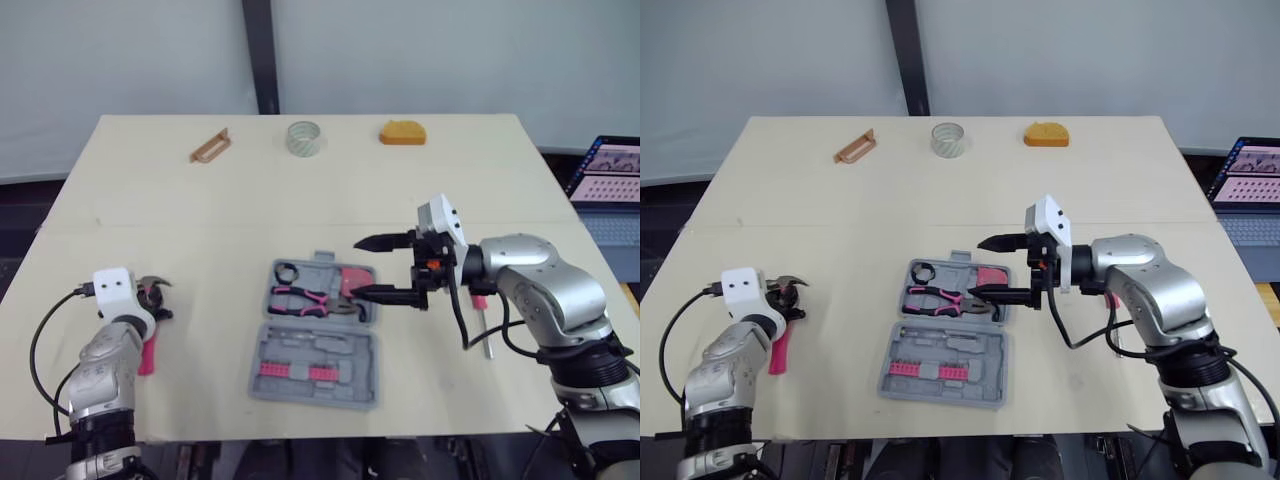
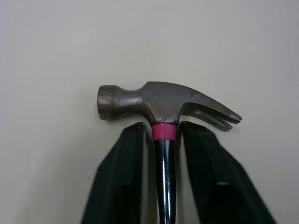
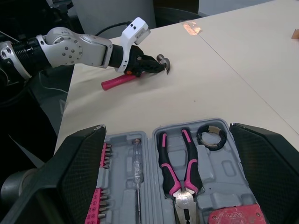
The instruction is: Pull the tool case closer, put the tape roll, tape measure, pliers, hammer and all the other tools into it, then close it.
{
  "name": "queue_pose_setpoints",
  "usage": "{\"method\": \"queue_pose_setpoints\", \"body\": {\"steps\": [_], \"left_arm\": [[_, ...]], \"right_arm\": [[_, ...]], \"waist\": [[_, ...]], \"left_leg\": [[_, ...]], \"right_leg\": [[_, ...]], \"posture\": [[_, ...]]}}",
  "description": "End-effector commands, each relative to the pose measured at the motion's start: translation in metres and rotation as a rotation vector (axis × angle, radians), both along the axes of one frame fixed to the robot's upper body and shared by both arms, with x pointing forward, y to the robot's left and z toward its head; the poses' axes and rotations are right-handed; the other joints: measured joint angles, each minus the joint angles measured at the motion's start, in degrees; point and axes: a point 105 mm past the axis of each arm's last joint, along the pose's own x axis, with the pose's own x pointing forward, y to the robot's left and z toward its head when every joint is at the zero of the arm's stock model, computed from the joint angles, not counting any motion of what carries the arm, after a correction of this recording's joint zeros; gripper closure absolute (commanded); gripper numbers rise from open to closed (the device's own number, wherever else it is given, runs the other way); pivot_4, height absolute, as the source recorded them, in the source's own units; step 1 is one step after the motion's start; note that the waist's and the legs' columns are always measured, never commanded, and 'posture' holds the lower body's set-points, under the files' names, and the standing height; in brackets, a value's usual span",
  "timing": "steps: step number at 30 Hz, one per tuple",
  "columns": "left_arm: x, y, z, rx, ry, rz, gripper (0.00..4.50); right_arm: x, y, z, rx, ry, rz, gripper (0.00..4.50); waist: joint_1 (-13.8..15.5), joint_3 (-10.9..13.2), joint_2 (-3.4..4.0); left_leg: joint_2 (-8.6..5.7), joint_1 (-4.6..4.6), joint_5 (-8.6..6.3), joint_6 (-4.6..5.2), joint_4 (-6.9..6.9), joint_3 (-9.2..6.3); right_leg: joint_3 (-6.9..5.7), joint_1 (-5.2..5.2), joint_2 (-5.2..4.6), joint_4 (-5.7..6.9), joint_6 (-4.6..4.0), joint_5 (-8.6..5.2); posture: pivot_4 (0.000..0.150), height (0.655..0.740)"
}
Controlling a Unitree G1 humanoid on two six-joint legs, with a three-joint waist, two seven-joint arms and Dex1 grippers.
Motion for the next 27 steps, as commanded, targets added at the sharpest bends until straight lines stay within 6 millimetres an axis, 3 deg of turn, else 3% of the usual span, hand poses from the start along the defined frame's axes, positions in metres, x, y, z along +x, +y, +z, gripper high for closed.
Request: {"method": "queue_pose_setpoints", "body": {"steps": [1,11,15,18,21,25,27], "left_arm": [[-0.005,-0.002,-0.020,-0.025,0.062,0.003,4.50],[-0.006,0.002,-0.021,-0.019,0.068,0.014,4.50],[-0.004,0.005,-0.009,-0.006,0.035,-0.001,4.50],[0.000,0.004,0.023,-0.007,-0.032,-0.088,4.50],[0.002,-0.010,0.051,0.010,-0.050,-0.266,4.50],[0.001,-0.030,0.088,0.082,-0.026,-0.529,4.50],[0.001,-0.049,0.113,0.128,-0.012,-0.720,4.50]], "right_arm": [[-0.002,0.002,0.010,0.013,-0.049,0.017,0.00],[-0.002,0.001,0.018,0.038,-0.065,0.018,0.00],[-0.002,0.000,0.020,0.041,-0.070,0.015,0.00],[-0.005,-0.004,0.022,0.037,-0.072,0.018,0.00],[-0.007,-0.008,0.021,0.026,-0.072,0.019,0.00],[-0.008,-0.014,0.019,0.010,-0.071,0.010,0.00],[-0.010,-0.019,0.016,0.000,-0.071,0.001,0.00]], "waist": [[-0.02,-0.05,0.10],[-0.04,-0.17,0.29],[-0.04,-0.20,0.34],[-0.17,-0.12,0.22],[-0.29,0.07,-0.10],[-0.38,0.17,-0.28],[-0.24,0.21,-0.35]], "left_leg": [[0.00,0.00,0.00,0.00,0.00,0.00],[0.00,0.04,0.00,0.00,-0.02,0.01],[0.00,0.04,0.00,0.00,-0.02,0.01],[0.00,0.02,0.00,0.00,-0.02,0.01],[0.00,-0.11,0.00,0.00,-0.03,0.01],[0.01,-0.27,-0.01,0.00,-0.04,-0.02],[0.01,-0.28,-0.01,0.00,-0.07,-0.02]], "right_leg": [[0.00,0.00,0.00,0.00,0.00,0.00],[0.01,0.00,0.00,0.00,0.00,0.00],[0.01,0.00,0.00,0.01,0.00,0.00],[0.01,-0.01,0.01,0.00,0.00,0.00],[-0.01,-0.10,0.01,-0.04,0.00,0.00],[-0.06,-0.22,0.01,-0.10,0.00,0.00],[-0.08,-0.23,0.02,-0.14,0.00,0.00]], "posture": [[0.150,0.7400],[0.150,0.7400],[0.150,0.7400],[0.150,0.7400],[0.150,0.7400],[0.150,0.7400],[0.150,0.7400]]}}
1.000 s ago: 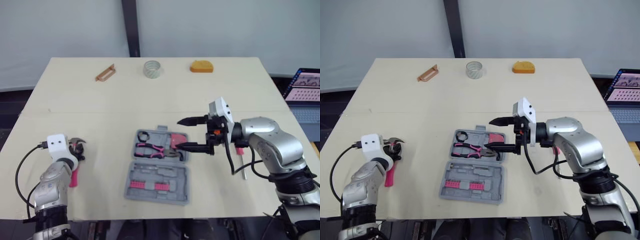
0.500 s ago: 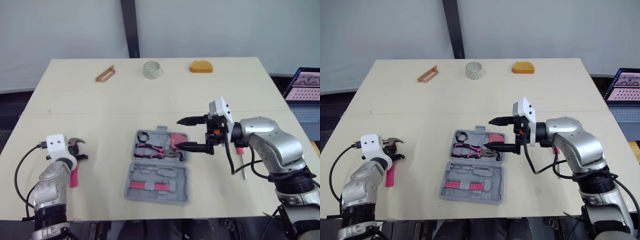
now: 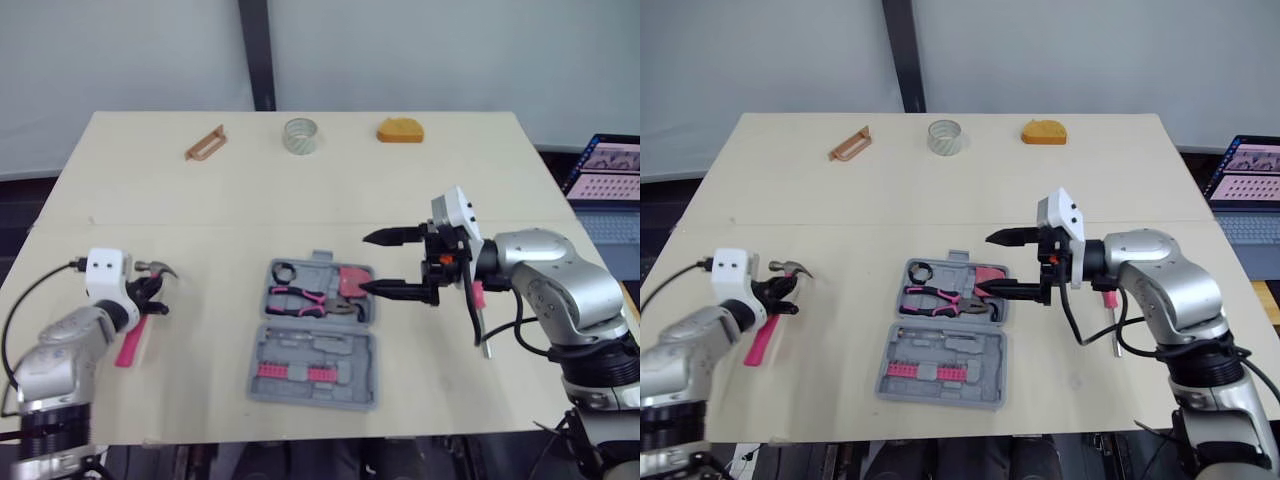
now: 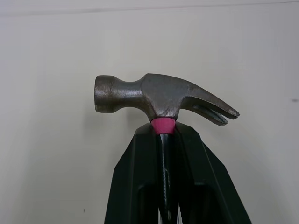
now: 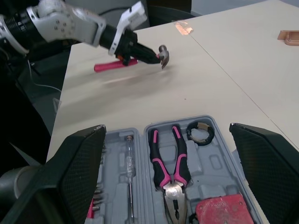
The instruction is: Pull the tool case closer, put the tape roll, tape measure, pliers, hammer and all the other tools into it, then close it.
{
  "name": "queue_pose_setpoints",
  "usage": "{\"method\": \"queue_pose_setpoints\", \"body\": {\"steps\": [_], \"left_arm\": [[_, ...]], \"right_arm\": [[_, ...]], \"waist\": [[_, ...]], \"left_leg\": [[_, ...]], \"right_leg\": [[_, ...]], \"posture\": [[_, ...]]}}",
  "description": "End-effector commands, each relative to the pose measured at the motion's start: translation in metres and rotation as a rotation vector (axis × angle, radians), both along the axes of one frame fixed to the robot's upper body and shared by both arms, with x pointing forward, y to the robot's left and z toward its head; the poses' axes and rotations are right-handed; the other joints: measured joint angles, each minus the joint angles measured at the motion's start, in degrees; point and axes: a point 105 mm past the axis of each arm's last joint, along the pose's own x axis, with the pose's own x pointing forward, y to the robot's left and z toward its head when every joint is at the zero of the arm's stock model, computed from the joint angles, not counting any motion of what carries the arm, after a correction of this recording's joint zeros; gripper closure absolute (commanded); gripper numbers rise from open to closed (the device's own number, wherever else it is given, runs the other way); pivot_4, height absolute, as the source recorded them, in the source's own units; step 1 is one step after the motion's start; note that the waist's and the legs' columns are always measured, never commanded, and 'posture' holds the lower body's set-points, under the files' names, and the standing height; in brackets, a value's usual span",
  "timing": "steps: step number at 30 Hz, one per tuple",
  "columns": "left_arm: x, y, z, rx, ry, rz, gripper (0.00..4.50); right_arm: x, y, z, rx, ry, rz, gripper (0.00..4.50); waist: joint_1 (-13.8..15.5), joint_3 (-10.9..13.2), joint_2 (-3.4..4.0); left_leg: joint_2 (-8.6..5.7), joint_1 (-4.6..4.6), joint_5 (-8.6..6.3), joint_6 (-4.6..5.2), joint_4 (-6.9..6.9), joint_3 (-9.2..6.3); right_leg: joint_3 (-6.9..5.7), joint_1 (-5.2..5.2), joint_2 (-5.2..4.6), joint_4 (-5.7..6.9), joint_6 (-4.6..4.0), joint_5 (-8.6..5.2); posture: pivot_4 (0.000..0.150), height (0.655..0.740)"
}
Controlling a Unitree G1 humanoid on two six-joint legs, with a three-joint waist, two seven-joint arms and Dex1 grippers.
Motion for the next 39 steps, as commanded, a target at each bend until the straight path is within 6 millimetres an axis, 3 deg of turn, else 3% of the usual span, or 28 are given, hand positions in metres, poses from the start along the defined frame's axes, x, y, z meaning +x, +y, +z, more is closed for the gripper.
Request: {"method": "queue_pose_setpoints", "body": {"steps": [1,6,12,16,27,39], "left_arm": [[0.000,-0.039,0.053,0.071,-0.038,-0.341,4.50],[-0.005,-0.080,0.068,0.105,0.038,-0.654,4.50],[-0.012,-0.139,0.051,0.177,0.133,-0.977,4.50],[-0.023,-0.169,0.033,0.232,0.201,-1.137,4.50],[-0.042,-0.211,0.003,0.346,0.246,-1.270,4.50],[-0.066,-0.245,-0.005,0.362,0.278,-1.351,4.50]], "right_arm": [[-0.008,-0.007,0.008,0.003,-0.052,0.015,0.00],[-0.012,-0.012,0.004,-0.014,-0.054,-0.004,0.00],[-0.025,-0.020,-0.003,-0.059,-0.049,-0.027,0.00],[-0.042,-0.024,-0.007,-0.129,-0.057,-0.009,0.00],[-0.064,-0.034,-0.014,-0.202,-0.023,-0.012,0.00],[-0.069,-0.035,-0.031,-0.213,0.015,-0.004,0.00]], "waist": [[0.15,0.05,-0.05],[0.04,0.05,-0.03],[-0.32,0.06,-0.03],[0.00,0.07,-0.05],[0.32,0.14,-0.16],[0.48,0.14,-0.17]], "left_leg": [[0.01,-0.06,0.00,0.00,0.01,-0.03],[0.00,-0.33,0.00,0.00,0.06,0.01],[0.00,-0.59,0.00,0.00,-0.02,0.20],[0.00,-0.61,0.00,0.00,0.00,0.22],[0.00,-0.63,0.00,0.02,0.29,0.22],[0.00,-0.72,-0.03,0.08,0.50,0.16]], "right_leg": [[-0.04,-0.03,0.01,0.01,0.00,0.00],[-0.01,-0.32,0.00,0.04,0.00,0.00],[-0.02,-0.79,0.00,0.15,0.01,0.00],[-0.02,-0.79,0.00,0.14,0.01,0.00],[0.06,-0.71,-0.02,0.20,-0.04,0.07],[0.05,-0.70,-0.01,0.25,-0.06,0.11]], "posture": [[0.150,0.7400],[0.150,0.7400],[0.150,0.7400],[0.150,0.7400],[0.150,0.7400],[0.150,0.7400]]}}
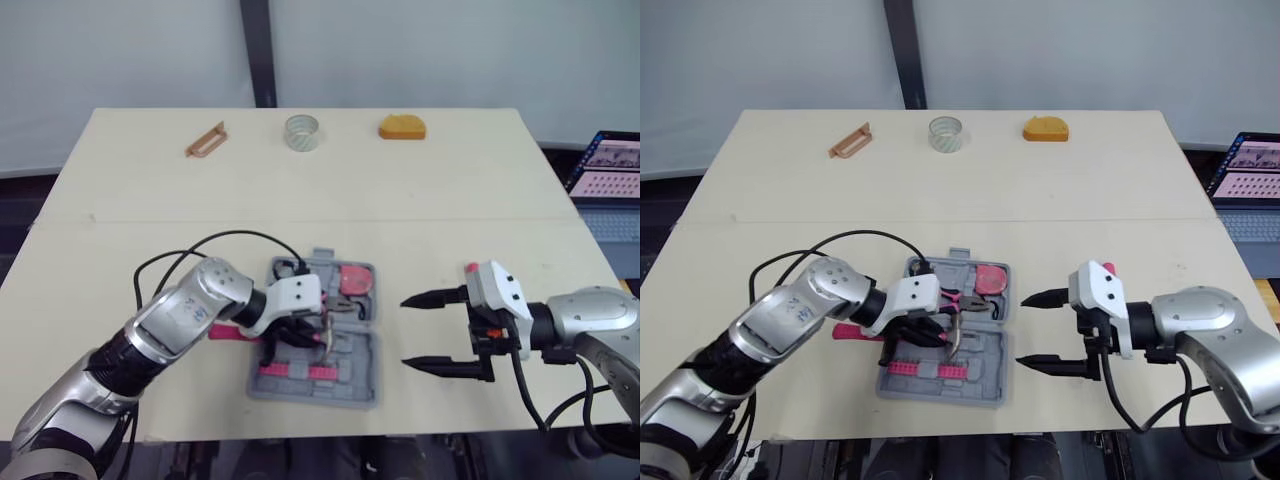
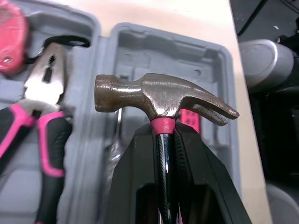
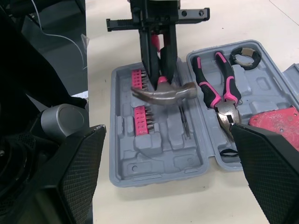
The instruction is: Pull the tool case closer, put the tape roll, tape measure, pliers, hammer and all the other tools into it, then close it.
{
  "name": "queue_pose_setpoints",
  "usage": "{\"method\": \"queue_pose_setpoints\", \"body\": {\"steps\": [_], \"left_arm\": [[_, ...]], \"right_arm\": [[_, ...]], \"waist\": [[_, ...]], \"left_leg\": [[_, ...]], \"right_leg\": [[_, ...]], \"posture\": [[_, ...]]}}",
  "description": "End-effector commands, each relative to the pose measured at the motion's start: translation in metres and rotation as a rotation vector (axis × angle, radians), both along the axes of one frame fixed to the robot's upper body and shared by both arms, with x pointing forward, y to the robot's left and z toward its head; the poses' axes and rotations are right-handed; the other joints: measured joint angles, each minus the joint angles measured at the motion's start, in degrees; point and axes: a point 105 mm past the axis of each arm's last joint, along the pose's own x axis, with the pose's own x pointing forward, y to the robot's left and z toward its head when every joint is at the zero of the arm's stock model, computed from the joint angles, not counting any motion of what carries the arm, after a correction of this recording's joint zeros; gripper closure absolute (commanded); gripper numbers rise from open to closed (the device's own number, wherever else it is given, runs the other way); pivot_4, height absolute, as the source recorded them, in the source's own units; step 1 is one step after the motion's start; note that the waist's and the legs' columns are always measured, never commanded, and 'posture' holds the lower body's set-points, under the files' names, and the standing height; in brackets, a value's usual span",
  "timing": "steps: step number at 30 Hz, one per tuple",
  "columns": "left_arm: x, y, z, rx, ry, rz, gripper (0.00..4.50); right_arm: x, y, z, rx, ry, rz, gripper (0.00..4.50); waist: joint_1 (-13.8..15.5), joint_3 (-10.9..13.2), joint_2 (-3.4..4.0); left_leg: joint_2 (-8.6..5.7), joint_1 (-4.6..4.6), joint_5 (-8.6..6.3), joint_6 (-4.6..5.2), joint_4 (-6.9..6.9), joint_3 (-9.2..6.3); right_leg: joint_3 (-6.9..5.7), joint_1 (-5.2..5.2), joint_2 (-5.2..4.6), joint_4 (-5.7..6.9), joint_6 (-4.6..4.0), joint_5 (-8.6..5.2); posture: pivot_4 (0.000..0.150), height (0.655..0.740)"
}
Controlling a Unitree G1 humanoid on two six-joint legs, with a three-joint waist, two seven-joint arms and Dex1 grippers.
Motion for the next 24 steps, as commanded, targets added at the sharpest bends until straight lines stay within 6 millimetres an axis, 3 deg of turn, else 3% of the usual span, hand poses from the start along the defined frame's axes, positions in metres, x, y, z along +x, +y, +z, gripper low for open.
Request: {"method": "queue_pose_setpoints", "body": {"steps": [1,24], "left_arm": [[-0.003,-0.011,0.006,0.004,-0.046,-0.030,4.50],[-0.003,-0.045,-0.019,0.075,-0.083,-0.065,4.50]], "right_arm": [[-0.003,0.002,0.002,-0.004,-0.030,0.022,0.00],[0.003,0.003,0.001,0.008,-0.034,-0.004,0.00]], "waist": [[0.01,0.00,0.00],[0.93,0.00,0.00]], "left_leg": [[0.00,0.00,-0.01,0.01,0.01,0.00],[0.00,-0.14,-0.06,0.11,0.32,-0.04]], "right_leg": [[0.00,0.01,0.00,-0.01,0.00,0.00],[-0.01,0.01,0.00,0.03,0.03,0.05]], "posture": [[0.150,0.7400],[0.150,0.7400]]}}
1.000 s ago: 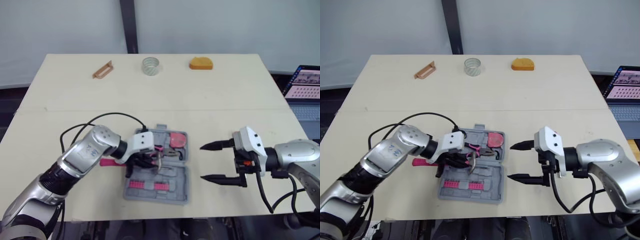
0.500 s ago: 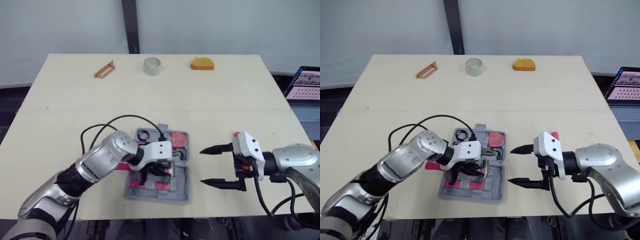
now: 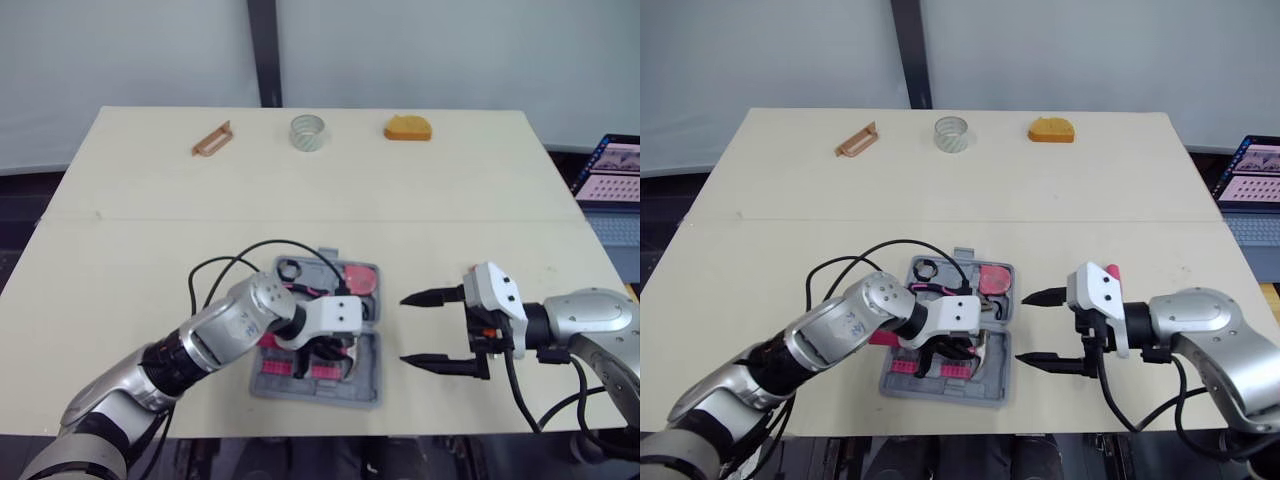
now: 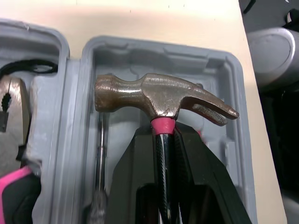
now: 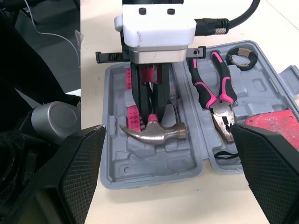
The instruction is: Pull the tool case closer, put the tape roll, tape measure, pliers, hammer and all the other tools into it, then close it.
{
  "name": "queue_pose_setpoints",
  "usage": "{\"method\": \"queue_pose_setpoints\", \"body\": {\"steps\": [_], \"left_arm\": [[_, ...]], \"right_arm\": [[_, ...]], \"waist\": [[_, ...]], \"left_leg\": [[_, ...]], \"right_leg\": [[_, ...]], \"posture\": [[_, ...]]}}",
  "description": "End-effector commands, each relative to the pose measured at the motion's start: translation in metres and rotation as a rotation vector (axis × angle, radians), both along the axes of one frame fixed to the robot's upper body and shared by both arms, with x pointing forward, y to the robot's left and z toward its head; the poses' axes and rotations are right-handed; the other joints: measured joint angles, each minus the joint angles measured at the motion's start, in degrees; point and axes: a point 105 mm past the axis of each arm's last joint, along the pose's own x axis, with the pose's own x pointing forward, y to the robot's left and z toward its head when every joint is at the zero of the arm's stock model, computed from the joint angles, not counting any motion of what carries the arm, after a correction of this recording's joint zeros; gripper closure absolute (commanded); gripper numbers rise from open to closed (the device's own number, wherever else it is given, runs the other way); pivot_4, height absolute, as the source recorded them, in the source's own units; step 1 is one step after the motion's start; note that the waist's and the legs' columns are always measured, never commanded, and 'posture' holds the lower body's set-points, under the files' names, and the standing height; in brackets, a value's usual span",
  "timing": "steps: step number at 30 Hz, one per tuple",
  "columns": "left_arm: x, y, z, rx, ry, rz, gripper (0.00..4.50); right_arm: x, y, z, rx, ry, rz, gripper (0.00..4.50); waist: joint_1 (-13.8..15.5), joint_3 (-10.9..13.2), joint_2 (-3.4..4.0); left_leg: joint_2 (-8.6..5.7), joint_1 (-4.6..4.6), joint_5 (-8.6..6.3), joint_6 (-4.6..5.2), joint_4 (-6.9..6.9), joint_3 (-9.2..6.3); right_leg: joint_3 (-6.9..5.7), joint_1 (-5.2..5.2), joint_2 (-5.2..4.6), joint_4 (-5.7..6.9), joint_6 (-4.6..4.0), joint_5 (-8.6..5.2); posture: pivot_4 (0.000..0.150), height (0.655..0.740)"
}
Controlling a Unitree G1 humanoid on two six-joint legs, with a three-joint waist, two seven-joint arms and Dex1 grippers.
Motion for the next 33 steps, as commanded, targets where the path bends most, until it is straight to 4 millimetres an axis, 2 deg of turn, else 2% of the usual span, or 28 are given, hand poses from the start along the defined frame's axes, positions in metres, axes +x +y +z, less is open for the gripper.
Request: {"method": "queue_pose_setpoints", "body": {"steps": [1,7,18,33], "left_arm": [[-0.001,-0.007,0.004,-0.010,-0.029,-0.016,4.50],[0.003,-0.011,0.000,-0.002,-0.043,-0.008,4.50],[0.004,-0.020,-0.001,-0.023,-0.045,-0.016,4.50],[0.005,-0.024,-0.004,-0.025,-0.055,-0.036,4.50]], "right_arm": [[-0.001,0.004,0.005,0.014,-0.021,0.017,0.00],[-0.002,0.003,0.006,0.003,-0.015,0.017,0.00],[-0.003,-0.018,-0.005,-0.080,0.025,-0.028,0.00],[-0.002,-0.017,-0.002,-0.074,0.020,-0.039,0.00]], "waist": [[0.23,0.00,0.00],[0.57,0.00,0.00],[0.55,0.00,0.00],[0.55,0.00,0.00]], "left_leg": [[0.00,0.00,0.00,0.00,0.00,0.00],[0.00,-0.03,-0.01,0.01,0.07,0.00],[0.00,-0.05,-0.02,0.03,0.09,0.01],[0.00,-0.05,-0.02,0.03,0.10,0.01]], "right_leg": [[0.00,0.00,0.00,0.00,0.00,0.00],[0.00,0.01,0.00,-0.01,0.01,0.04],[0.00,0.01,0.00,0.00,0.01,0.06],[0.00,0.00,0.00,0.00,0.01,0.07]], "posture": [[0.150,0.7400],[0.150,0.7400],[0.150,0.7400],[0.150,0.7400]]}}
